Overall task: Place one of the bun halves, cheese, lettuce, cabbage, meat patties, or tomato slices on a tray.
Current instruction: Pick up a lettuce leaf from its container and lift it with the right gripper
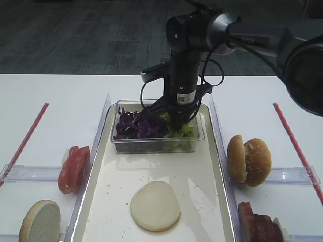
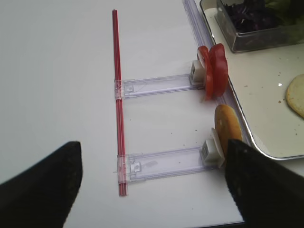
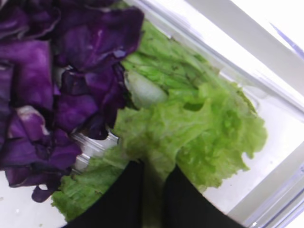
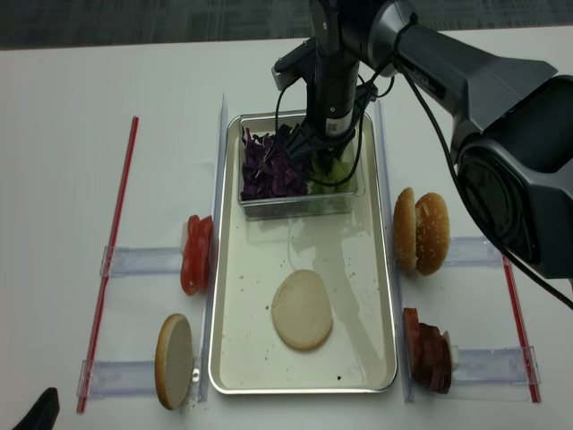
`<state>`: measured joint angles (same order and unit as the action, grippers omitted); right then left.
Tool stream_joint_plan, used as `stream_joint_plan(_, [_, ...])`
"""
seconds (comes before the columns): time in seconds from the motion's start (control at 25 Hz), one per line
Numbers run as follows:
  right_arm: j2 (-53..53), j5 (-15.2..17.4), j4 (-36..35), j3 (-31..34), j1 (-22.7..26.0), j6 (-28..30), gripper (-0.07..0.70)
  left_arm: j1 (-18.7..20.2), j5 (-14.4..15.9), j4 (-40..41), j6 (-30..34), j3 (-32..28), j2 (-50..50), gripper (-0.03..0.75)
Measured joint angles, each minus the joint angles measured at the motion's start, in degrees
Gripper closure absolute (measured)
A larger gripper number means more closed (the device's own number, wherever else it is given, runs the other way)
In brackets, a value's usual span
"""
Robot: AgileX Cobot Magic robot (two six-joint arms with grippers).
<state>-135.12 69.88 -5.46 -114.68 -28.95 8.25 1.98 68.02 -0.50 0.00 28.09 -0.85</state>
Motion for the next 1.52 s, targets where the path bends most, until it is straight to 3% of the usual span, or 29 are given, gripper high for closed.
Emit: stream_joint_plan(1.52, [3.83, 0.19, 2.29, -0.41, 0.00, -0.85, 0.547, 0.00, 0.00, 0.00, 0.00, 0.00, 0.00, 0.151])
